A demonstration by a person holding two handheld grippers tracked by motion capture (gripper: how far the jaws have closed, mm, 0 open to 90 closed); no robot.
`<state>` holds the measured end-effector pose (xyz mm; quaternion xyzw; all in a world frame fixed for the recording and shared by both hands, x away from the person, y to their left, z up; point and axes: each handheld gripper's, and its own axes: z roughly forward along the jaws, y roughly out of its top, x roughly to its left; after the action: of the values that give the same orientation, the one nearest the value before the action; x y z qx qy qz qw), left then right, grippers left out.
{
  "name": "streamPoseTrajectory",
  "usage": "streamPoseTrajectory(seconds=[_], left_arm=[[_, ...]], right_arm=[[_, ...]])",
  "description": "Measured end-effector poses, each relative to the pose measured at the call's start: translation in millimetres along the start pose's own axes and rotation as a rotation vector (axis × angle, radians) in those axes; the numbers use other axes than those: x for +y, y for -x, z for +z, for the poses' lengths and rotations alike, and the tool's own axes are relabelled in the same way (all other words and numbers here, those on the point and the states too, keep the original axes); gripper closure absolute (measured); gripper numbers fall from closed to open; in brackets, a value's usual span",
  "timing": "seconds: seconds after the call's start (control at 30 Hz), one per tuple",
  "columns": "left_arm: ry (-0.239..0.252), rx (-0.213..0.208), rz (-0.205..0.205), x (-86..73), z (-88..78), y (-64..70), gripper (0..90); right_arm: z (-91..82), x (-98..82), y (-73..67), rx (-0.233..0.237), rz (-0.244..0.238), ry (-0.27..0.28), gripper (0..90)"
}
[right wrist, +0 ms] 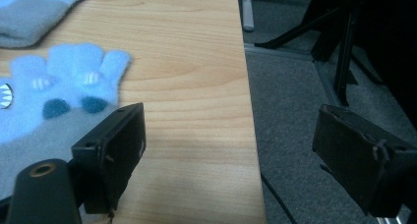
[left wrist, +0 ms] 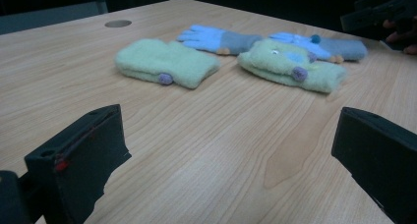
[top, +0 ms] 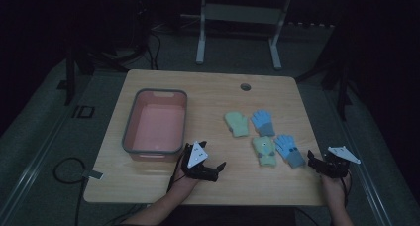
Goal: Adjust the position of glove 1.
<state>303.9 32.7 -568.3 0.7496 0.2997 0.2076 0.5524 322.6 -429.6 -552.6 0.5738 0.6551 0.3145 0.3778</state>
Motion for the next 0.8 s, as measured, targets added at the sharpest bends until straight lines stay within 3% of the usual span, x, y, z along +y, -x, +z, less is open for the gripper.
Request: streamPoseTrajectory(seconds=[0.23, 0.4, 0.43, 0.8], left_arm=[[-0.005, 0.005, 0.015, 0.3, 0.4, 1.5, 0.3], [-0.002, 0.002, -0.005, 0.2, 0.3, -0.6, 0.3], [-0.001, 0.002, -0.005, 0.2, 0.2, -0.7, 0.3], [-0.006, 0.009, 0.017, 0.3, 0.3, 1.3, 0.2]], right_arm=[[-1.5, 3.6, 1.3, 0.016, 0.023, -0.014, 12.7], [-6.3, 7.2, 1.5, 0.014, 0.025, -0.011, 12.7], [-8.0, 11.1, 1.7, 0.011, 0.006, -0.009, 12.7], [-20.6, 41.8, 4.0, 0.021, 0.013, 0.015, 12.7]])
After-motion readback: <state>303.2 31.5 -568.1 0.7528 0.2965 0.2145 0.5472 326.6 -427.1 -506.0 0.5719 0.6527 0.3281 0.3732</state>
